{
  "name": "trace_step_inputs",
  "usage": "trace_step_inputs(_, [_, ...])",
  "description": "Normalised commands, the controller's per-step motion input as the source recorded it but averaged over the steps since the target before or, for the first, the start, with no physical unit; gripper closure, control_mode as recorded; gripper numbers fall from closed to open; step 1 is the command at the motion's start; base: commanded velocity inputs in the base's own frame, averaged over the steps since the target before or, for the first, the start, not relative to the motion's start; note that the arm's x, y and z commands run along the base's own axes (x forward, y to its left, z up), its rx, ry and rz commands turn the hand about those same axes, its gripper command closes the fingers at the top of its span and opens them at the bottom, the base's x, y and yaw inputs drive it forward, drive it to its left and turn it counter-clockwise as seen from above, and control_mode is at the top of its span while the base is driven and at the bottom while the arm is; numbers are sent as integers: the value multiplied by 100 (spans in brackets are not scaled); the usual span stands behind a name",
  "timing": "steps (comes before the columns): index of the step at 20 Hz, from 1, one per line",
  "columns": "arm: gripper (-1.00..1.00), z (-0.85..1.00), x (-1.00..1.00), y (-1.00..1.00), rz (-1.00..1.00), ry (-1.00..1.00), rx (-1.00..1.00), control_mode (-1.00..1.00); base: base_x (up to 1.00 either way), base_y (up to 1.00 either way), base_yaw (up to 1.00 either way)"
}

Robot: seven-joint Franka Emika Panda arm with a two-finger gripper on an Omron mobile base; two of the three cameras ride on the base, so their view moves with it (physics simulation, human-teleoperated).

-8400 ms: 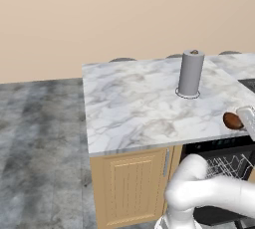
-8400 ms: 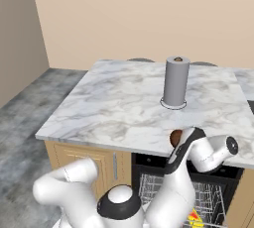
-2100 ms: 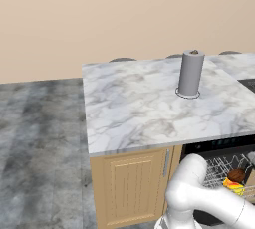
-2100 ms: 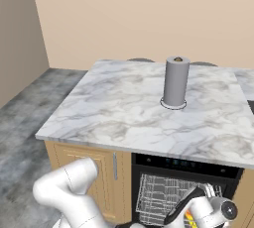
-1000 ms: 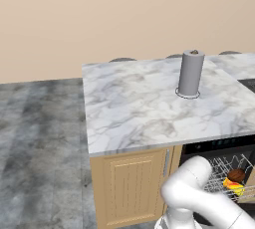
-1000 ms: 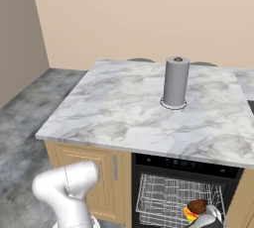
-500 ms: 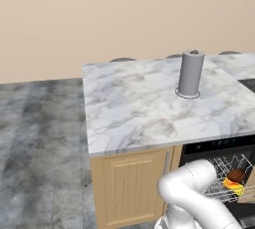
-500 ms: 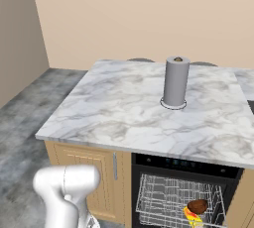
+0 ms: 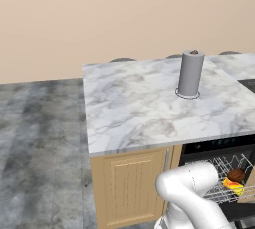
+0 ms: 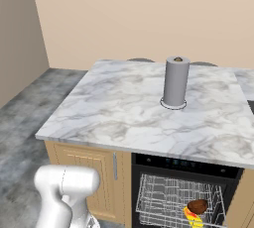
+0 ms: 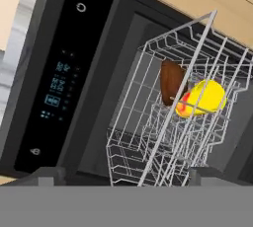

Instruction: Pick up the cup and bowl from the counter, place them in the dishwasher, and close the dishwasher door.

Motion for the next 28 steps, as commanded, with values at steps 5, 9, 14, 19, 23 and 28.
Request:
trace_step_inputs(5, [-100, -44, -37, 0, 0, -12, 0, -100, 0, 0, 0])
trace_step_inputs(9, [-100, -56, -39, 0, 0, -9, -1, -100, 0, 0, 0])
trace_step_inputs(14, [-100, -67, -16, 0, 0, -3, 0, -100, 0, 0, 0])
trace_step_inputs(19, [-100, -73, 0, 0, 0, 0, 0, -100, 0, 0, 0])
trace_step_inputs(23, [-100, -79, 0, 0, 0, 0, 0, -100, 0, 0, 0])
trace_step_inputs(28, [-100, -86, -8, -7, 1, -1, -1, -100, 0, 0, 0])
